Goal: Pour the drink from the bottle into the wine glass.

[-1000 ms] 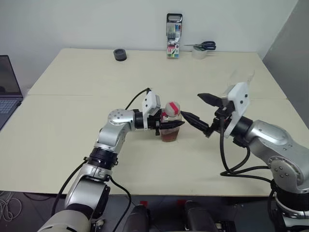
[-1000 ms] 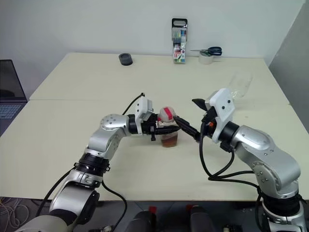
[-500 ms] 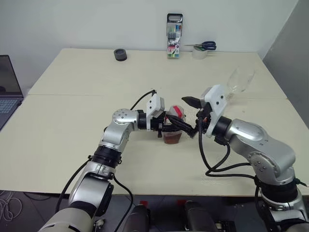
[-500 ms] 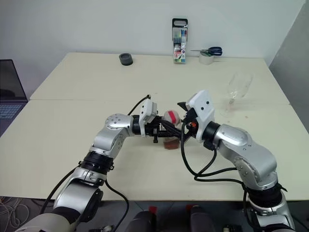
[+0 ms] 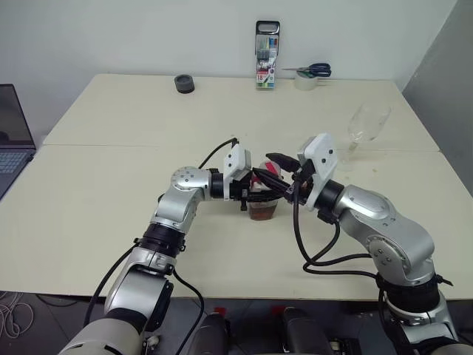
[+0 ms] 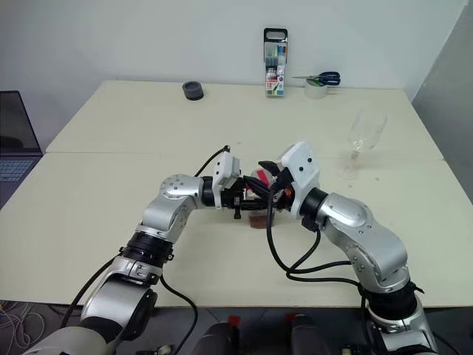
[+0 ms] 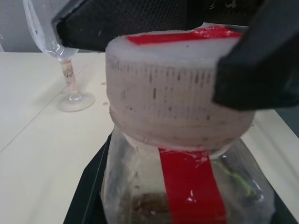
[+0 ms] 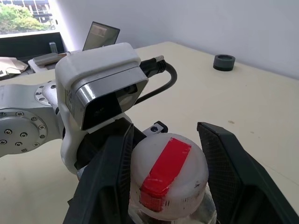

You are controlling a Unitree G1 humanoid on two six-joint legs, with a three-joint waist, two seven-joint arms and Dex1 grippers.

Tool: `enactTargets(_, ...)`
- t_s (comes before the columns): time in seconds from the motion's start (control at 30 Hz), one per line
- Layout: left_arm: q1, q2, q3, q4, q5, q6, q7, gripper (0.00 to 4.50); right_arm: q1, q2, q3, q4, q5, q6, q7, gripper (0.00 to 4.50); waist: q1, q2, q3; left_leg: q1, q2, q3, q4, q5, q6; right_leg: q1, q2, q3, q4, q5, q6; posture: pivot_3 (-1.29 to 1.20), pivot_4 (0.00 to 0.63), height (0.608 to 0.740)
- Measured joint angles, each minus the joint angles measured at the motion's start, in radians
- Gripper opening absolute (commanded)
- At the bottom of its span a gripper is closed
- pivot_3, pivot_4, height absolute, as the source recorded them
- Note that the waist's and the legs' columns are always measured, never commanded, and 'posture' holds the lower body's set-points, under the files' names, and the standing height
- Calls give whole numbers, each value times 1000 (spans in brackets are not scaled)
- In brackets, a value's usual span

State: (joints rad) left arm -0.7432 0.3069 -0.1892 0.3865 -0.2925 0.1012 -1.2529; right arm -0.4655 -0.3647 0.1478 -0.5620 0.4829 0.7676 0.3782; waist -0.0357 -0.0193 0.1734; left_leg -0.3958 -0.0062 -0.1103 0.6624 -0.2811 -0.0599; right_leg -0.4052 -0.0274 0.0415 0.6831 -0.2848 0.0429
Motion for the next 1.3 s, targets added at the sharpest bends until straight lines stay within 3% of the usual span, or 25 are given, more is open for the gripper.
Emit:
enactTargets(0.1, 0, -1, -1, 0, 1, 0, -1, 1761, -3, -21, -1, 31, 1, -39, 56, 1829, 0, 0, 0, 0, 0, 0, 0, 0, 0, 0, 0, 0, 0, 0, 0, 0, 150, 740)
enactTargets(0.3, 0, -8, -4, 1, 26, -34, -4, 1743, -184, -193, 49, 352, 0, -274, 497, 1829, -4, 0, 0, 2, 0, 1, 0, 0, 0, 2, 1, 0, 0, 0, 0, 0, 150, 740)
enactTargets(0.43, 0, -14, -1, 4, 28, -36, 5, 1743, -252, -205, 62, 459, 0, -302, 614, 1829, -6, 0, 0, 1, 0, 0, 0, 0, 0, 1, 0, 0, 0, 0, 0, 0, 150, 740)
enactTargets(0.5, -1, -23, -2, 4, 30, -35, 11, 1743, -240, -206, 48, 442, 3, -296, 613, 2573, -3, 0, 0, 1, -1, 0, 1, 0, 0, 1, -2, 0, 0, 0, 0, 0, 150, 740)
enactTargets(0.7, -11, -60, 23, 13, 27, -21, 82, 1743, -82, -212, -71, 253, 21, -149, 419, 4466, 5, 0, 0, -3, -2, 0, 2, 0, 0, -1, -3, 0, 0, 0, 0, 0, 150, 740)
enactTargets(0.8, -41, -79, 30, 42, 27, -21, 104, 1743, 21, -144, -175, 18, 74, -53, 232, 4500, 6, 0, 0, -2, -1, -2, 1, 0, 0, -1, -2, -1, 0, 0, 0, 0, 150, 740)
enactTargets(0.93, -75, -91, 36, 87, 29, -26, 110, 1743, 137, -12, -181, -139, 69, 25, 6, 4500, 0, 0, 0, -2, -2, 1, 2, 0, 0, -1, -2, 1, 2, 0, 1, 0, 150, 740)
enactTargets(1.17, -124, -108, 35, 177, 36, -47, 62, 1743, 140, 147, -21, -183, -146, 49, -306, 4500, 0, 0, 0, -1, 0, 0, 1, 0, 0, -2, 1, 1, 2, 1, 1, 0, 150, 740)
enactTargets(1.3, -158, -120, 30, 207, 43, -74, 32, 1743, 139, 211, 63, -162, -205, 34, -358, 4500, -2, 0, 0, -1, 0, 0, 1, 1, -2, -1, 1, 2, 1, 1, 1, 0, 150, 740)
